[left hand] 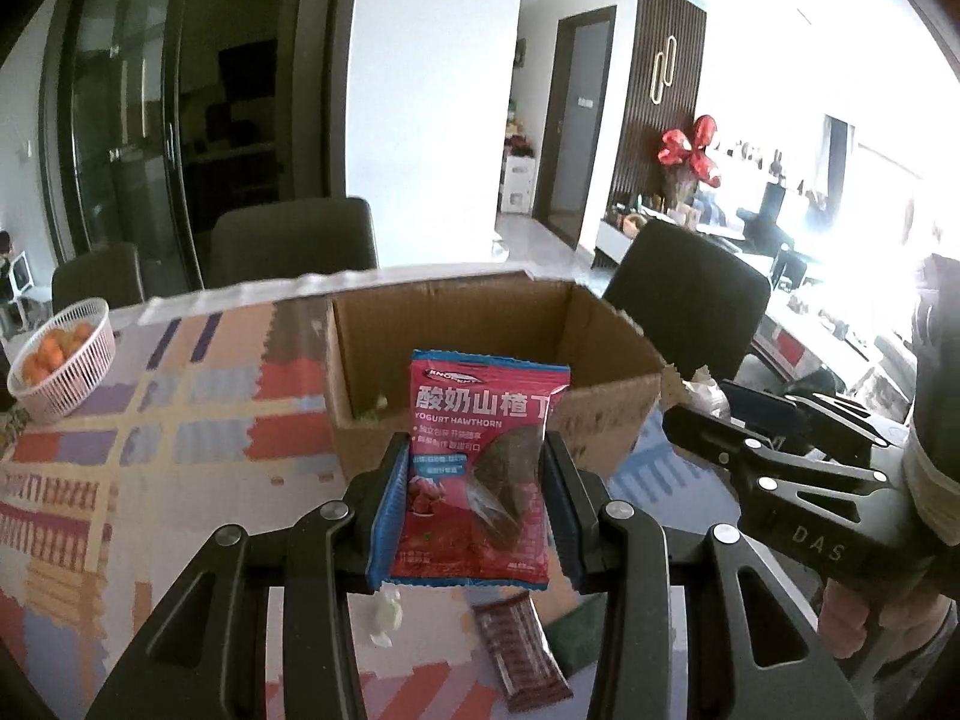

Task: Organize snacks
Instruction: 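Carry the red bag with left tool while right tool carries the white pack over the box, then open left tool over the box while right tool drops the white pack inside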

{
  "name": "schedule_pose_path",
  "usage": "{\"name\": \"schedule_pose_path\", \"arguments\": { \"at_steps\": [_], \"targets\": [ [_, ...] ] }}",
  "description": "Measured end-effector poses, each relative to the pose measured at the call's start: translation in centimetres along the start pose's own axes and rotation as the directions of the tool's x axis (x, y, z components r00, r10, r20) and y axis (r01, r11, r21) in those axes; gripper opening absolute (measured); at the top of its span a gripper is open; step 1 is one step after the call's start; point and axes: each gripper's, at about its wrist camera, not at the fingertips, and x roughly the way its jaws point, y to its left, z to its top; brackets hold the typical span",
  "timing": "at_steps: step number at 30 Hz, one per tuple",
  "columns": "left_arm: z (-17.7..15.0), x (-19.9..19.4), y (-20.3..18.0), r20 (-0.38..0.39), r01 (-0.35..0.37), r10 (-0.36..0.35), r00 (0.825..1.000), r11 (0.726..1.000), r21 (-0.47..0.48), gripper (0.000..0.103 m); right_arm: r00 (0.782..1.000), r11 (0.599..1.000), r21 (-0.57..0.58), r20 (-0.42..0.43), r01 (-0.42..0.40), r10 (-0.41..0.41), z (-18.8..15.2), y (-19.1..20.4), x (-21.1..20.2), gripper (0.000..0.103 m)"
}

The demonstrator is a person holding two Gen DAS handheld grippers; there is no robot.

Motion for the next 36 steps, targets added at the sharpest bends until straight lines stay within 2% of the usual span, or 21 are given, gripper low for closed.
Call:
{"name": "schedule_pose_path", "arguments": {
  "at_steps": [8, 17, 27, 34, 35, 36],
  "targets": [
    [2.9, 0.4, 0.9, 0.031, 0.001, -0.001, 1.000, 1.000, -0.011, 0.042, 0.999, 1.000, -0.008, 0.048, -0.010, 0.010, 3.2, 0.2, 0.3, 0.047],
    [5.4, 2.0, 1.5, 0.017, 0.010, -0.009, 1.000, 1.000, -0.022, 0.042, 0.999, 0.999, -0.025, 0.043, -0.025, 0.026, 5.6, 0.7, 2.3, 0.047],
    [6.5, 6.6, 3.1, -0.073, 0.023, -0.028, 0.997, 0.997, -0.068, 0.042, 1.000, 0.999, -0.044, -0.007, -0.024, 0.023, 7.5, 0.3, 5.9, 0.047],
    [6.4, 9.4, 3.2, -0.140, 0.015, -0.025, 0.990, 0.997, -0.076, 0.042, 0.998, 0.999, -0.050, -0.058, -0.018, 0.015, 7.4, -0.2, 8.3, 0.048],
    [6.2, 9.8, 3.3, -0.156, 0.011, -0.023, 0.988, 0.997, -0.077, 0.044, 0.998, 0.999, -0.050, -0.068, -0.017, 0.014, 7.5, -0.3, 8.7, 0.048],
    [6.1, 10.0, 3.4, -0.164, 0.004, -0.018, 0.986, 0.997, -0.081, 0.049, 0.997, 0.999, -0.047, -0.077, -0.015, 0.012, 7.4, -0.4, 9.1, 0.053]
  ]
}}
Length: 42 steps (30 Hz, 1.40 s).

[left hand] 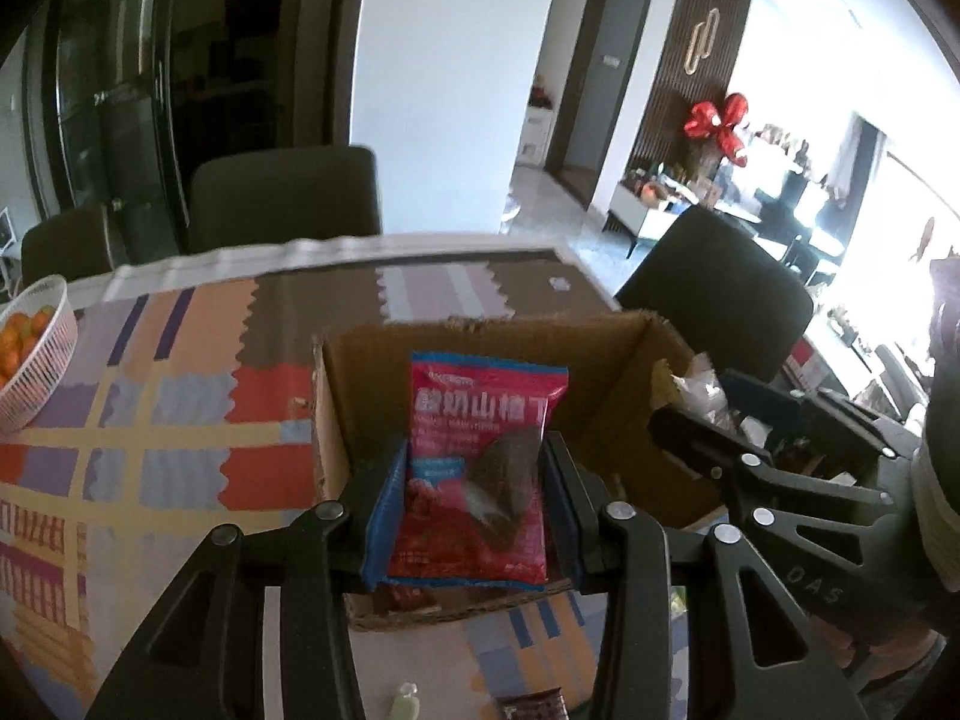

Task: Organize snacks
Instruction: 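Open left tool over the box while right tool drops the white pack inside, then grasp the clear-wrapped candy with left tool while right tool grasps the green-wrapped candy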

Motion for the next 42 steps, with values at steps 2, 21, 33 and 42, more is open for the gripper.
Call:
{"name": "schedule_pose_path", "arguments": {
  "at_steps": [2, 21, 33, 42],
  "targets": [
    [-0.3, -0.1, 0.1, 0.004, -0.003, 0.003, 1.000, 1.000, -0.009, 0.060, 1.000, 1.000, 0.007, -0.014, 0.020, -0.020, -0.1, -0.2, 0.4, 0.061],
    [-5.6, -5.5, -0.7, 0.075, -0.129, 0.127, 0.989, 0.991, 0.017, 0.069, 0.987, 0.987, 0.014, 0.040, 0.158, -0.159, -3.9, -0.9, -4.0, 0.076],
    [-10.2, -5.2, -0.2, 0.033, -0.227, 0.226, 0.973, 0.974, 0.025, 0.071, 0.972, 0.967, 0.095, -0.039, 0.234, -0.232, -7.6, -2.1, -3.7, 0.076],
    [-13.0, -2.8, 0.4, -0.044, -0.264, 0.266, 0.963, 0.963, 0.053, 0.070, 0.954, 0.955, 0.092, -0.132, 0.282, -0.269, -10.7, -2.6, -1.7, 0.076]
  ]
}}
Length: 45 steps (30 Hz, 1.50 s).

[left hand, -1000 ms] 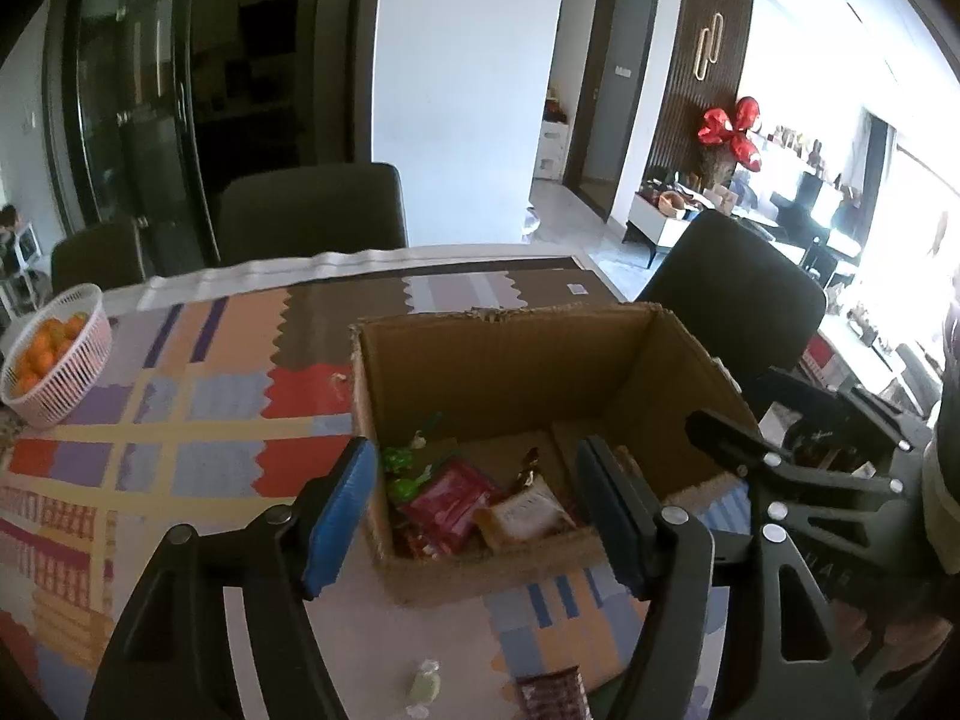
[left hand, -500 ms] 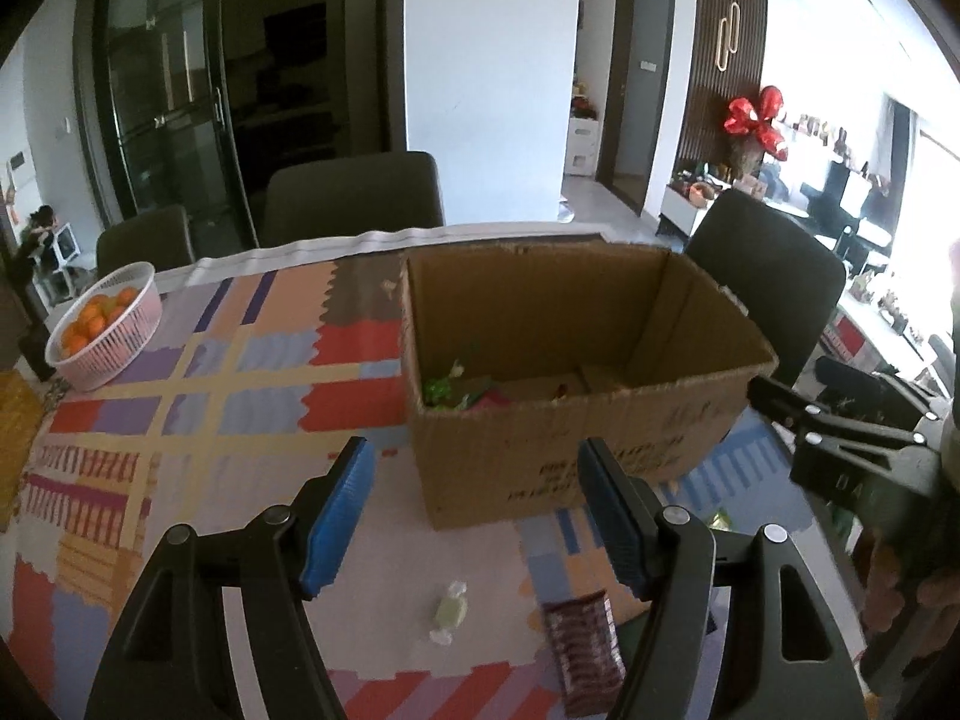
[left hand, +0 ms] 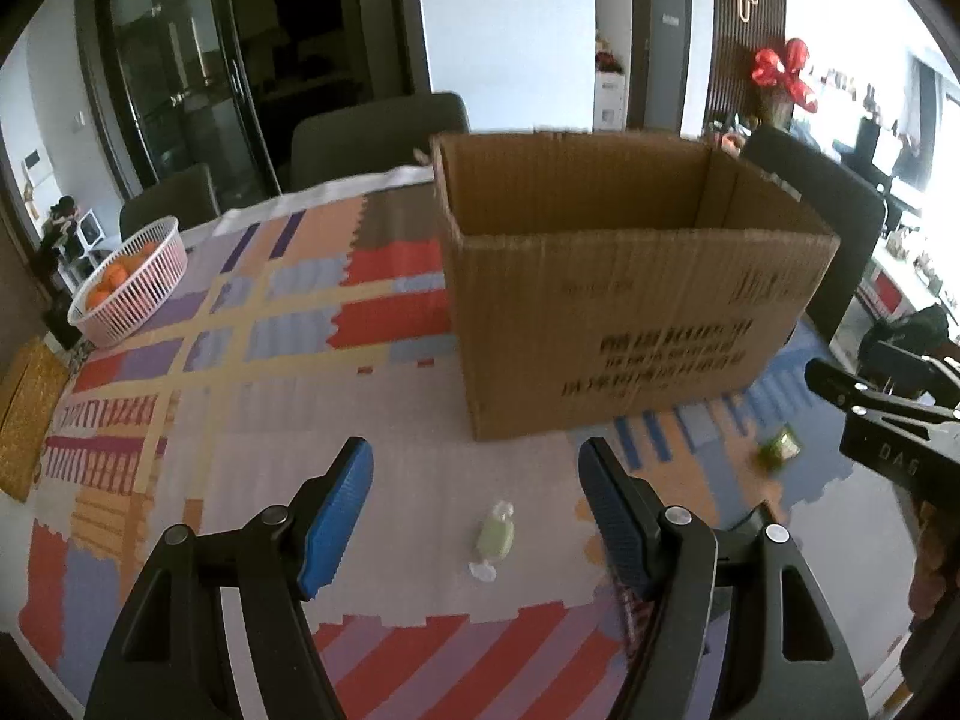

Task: Organize snacks
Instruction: 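Grasp the clear-wrapped candy with left tool while right tool grasps the green-wrapped candy, then carry the clear candy with left tool while right tool carries the green candy over the box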

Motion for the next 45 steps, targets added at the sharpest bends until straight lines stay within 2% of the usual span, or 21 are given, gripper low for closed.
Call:
{"name": "schedule_pose_path", "arguments": {
  "at_steps": [16, 28, 35, 39, 41, 45],
  "targets": [
    [-4.2, 5.9, 0.4, -0.170, -0.009, 0.004, 0.985, 1.000, -0.030, 0.070, 0.988, 0.999, -0.014, -0.147, 0.038, -0.040, -4.3, 0.7, 4.3, 0.076],
    [-4.3, 8.4, 0.4, -0.211, -0.010, 0.000, 0.977, 0.999, -0.047, 0.069, 0.979, 0.999, -0.017, -0.198, 0.050, -0.052, -5.4, 0.8, 6.7, 0.076],
    [-4.1, 8.8, 0.1, -0.219, 0.024, -0.038, 0.975, 0.998, -0.064, 0.049, 0.977, 1.000, 0.012, -0.215, 0.009, -0.006, -5.4, 0.7, 7.2, 0.074],
    [-4.0, 8.7, 0.0, -0.218, 0.051, -0.068, 0.974, 0.995, -0.081, 0.026, 0.975, 0.999, 0.035, -0.215, -0.042, 0.048, -5.5, 0.5, 7.4, 0.054],
    [-4.0, 8.6, -0.1, -0.217, 0.049, -0.063, 0.974, 0.996, -0.071, 0.021, 0.976, 0.998, 0.030, -0.210, -0.047, 0.052, -5.5, 0.4, 7.3, 0.045],
    [-4.2, 8.2, -0.3, -0.211, 0.058, -0.072, 0.975, 0.996, -0.072, 0.019, 0.977, 0.998, 0.022, -0.205, -0.058, 0.061, -5.5, 0.5, 7.1, 0.030]
  ]
}}
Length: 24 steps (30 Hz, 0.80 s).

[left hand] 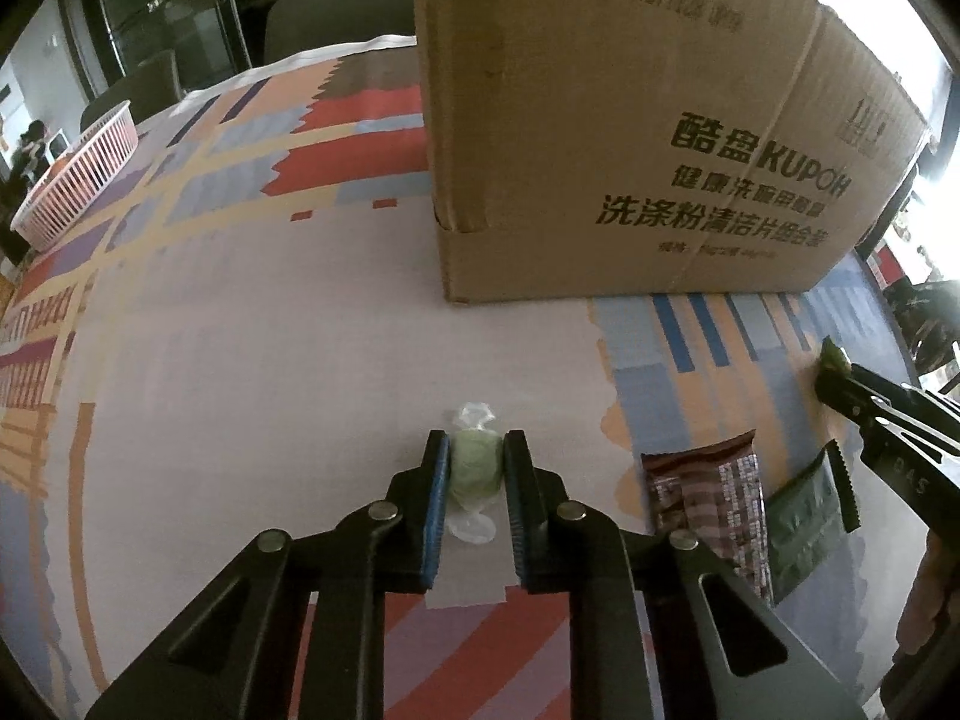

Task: Organize snacks
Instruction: 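Carry the clear candy with left tool while right tool carries the green candy over the box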

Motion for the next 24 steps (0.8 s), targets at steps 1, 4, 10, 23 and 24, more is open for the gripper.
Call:
{"name": "schedule_pose_path", "arguments": {
  "at_steps": [1, 4, 10, 23, 24],
  "targets": [
    [0.0, -0.1, 0.0, 0.003, 0.001, -0.001, 1.000, 1.000, 0.001, 0.019, 1.000, 1.000, -0.002, 0.000, 0.000, 0.000, 0.0, 0.1, -0.1, 0.028],
    [-0.2, -0.6, -0.2, 0.019, 0.004, -0.004, 1.000, 1.000, 0.005, 0.019, 1.000, 1.000, -0.007, 0.002, -0.010, 0.010, -0.1, 0.3, -0.5, 0.027],
    [-0.3, -2.8, -0.6, 0.068, 0.023, -0.023, 0.997, 1.000, 0.010, 0.019, 0.998, 0.999, -0.009, 0.033, -0.045, 0.045, -0.6, 0.6, -2.6, 0.027],
    [0.2, -8.9, -1.5, 0.200, 0.080, -0.083, 0.976, 0.997, 0.022, 0.019, 0.981, 0.992, -0.049, 0.148, -0.118, 0.124, -0.6, 1.9, -9.1, 0.027],
    [0.2, -9.4, -1.5, 0.210, 0.085, -0.088, 0.974, 0.996, 0.024, 0.019, 0.978, 0.991, -0.054, 0.161, -0.124, 0.131, -0.6, 2.0, -9.8, 0.027]
  ]
}}
